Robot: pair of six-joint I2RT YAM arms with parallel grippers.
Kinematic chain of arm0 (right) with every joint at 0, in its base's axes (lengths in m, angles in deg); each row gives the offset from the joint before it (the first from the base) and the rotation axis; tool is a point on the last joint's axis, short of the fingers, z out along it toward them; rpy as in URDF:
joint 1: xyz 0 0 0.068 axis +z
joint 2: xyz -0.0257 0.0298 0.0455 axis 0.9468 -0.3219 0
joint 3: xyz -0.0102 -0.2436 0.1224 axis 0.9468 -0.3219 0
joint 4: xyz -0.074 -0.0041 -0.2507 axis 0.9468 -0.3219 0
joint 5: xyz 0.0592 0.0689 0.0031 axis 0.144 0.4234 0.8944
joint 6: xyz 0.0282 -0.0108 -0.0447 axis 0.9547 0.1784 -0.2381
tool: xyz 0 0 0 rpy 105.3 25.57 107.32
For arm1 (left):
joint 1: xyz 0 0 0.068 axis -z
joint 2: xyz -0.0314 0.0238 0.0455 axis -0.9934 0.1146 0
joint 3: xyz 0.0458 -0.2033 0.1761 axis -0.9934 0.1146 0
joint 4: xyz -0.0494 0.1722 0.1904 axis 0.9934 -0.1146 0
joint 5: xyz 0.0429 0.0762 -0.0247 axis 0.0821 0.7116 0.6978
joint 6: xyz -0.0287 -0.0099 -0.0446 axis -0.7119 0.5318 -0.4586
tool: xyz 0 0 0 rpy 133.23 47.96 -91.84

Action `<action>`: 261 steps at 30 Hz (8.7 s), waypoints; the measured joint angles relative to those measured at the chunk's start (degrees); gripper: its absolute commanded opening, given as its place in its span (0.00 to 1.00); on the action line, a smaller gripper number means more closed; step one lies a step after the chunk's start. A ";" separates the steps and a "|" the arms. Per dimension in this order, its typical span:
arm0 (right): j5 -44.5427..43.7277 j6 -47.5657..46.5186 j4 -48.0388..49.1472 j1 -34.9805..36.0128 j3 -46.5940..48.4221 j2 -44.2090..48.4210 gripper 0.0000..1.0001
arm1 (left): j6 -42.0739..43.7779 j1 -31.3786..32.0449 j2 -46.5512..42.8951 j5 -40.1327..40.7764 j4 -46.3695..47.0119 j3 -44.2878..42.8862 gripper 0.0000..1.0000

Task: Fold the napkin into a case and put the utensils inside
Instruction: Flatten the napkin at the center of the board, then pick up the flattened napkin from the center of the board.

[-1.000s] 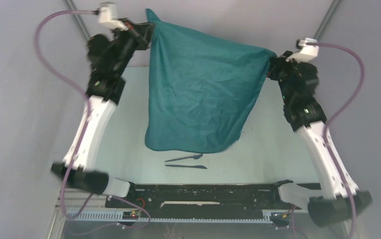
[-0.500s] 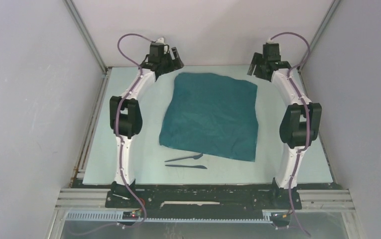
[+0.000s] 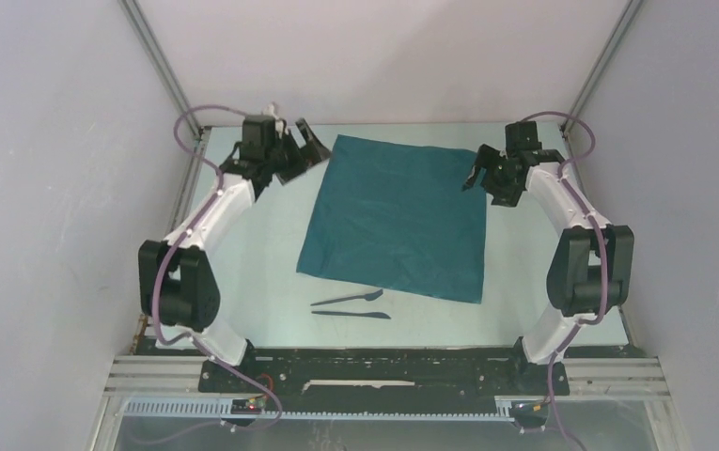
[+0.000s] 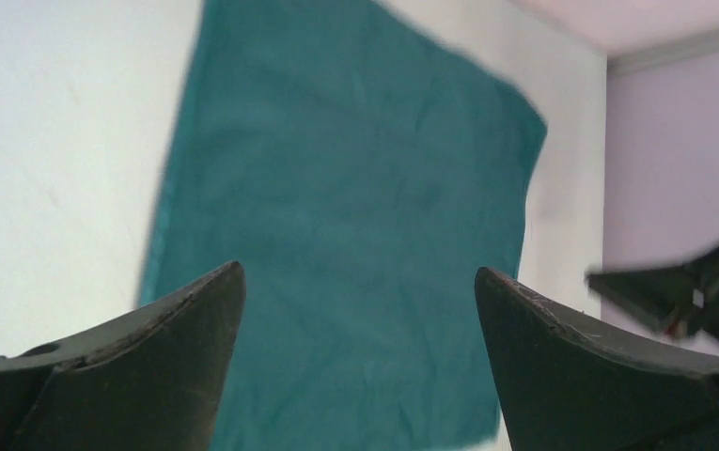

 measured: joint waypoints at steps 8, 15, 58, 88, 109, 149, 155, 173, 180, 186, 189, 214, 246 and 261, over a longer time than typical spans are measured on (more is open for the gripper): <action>9.66 1.25 7.39 -8.59 5.60 -10.25 0.93 | -2.71 4.24 -10.29 -8.26 3.10 26.51 1.00; 21.29 5.86 14.05 -15.17 20.65 -27.12 0.87 | -2.69 4.46 -17.16 -11.23 3.39 30.21 1.00; 32.11 25.11 32.15 -17.31 51.21 -55.87 0.00 | -4.22 5.07 -16.85 -14.51 5.84 25.73 1.00; -7.30 12.98 -4.70 -8.98 12.33 -5.60 0.90 | -13.05 9.29 -1.07 9.42 -14.08 15.69 0.82; -6.95 19.15 -11.76 -1.53 -15.93 12.13 0.85 | -26.43 10.51 15.10 19.93 -26.05 5.29 0.60; -9.38 30.16 -13.99 -4.48 -24.26 6.99 0.70 | -29.11 13.86 1.22 16.98 -12.81 26.77 0.00; -11.67 29.03 -13.97 -4.66 -24.61 2.80 0.68 | -27.71 13.86 1.20 15.04 -8.79 27.63 0.00; -11.74 28.35 -10.49 -5.46 -27.63 4.31 0.62 | -25.05 13.84 1.14 14.45 -6.69 27.67 0.00; -12.17 28.15 -10.40 -5.49 -30.49 7.65 0.54 | -25.00 13.84 1.14 14.45 -6.73 27.67 0.00; -10.64 27.93 -9.73 -6.56 -31.50 7.48 0.53 | -24.98 13.84 1.14 14.45 -6.73 27.67 0.00; -9.77 27.45 -9.42 -7.15 -31.47 7.15 0.52 | -24.94 13.84 1.09 14.45 -6.75 27.67 0.00; -8.24 22.34 -3.72 -8.15 -33.73 10.56 0.57 | -24.59 13.84 0.28 14.45 -6.75 27.67 0.00; -8.79 22.36 -4.90 -8.57 -33.03 8.63 0.39 | -24.59 13.84 0.13 14.29 -6.75 27.74 0.00; -7.48 23.26 0.35 -9.70 -38.05 14.36 0.00 | -23.58 13.81 -2.19 12.96 -3.48 31.23 0.00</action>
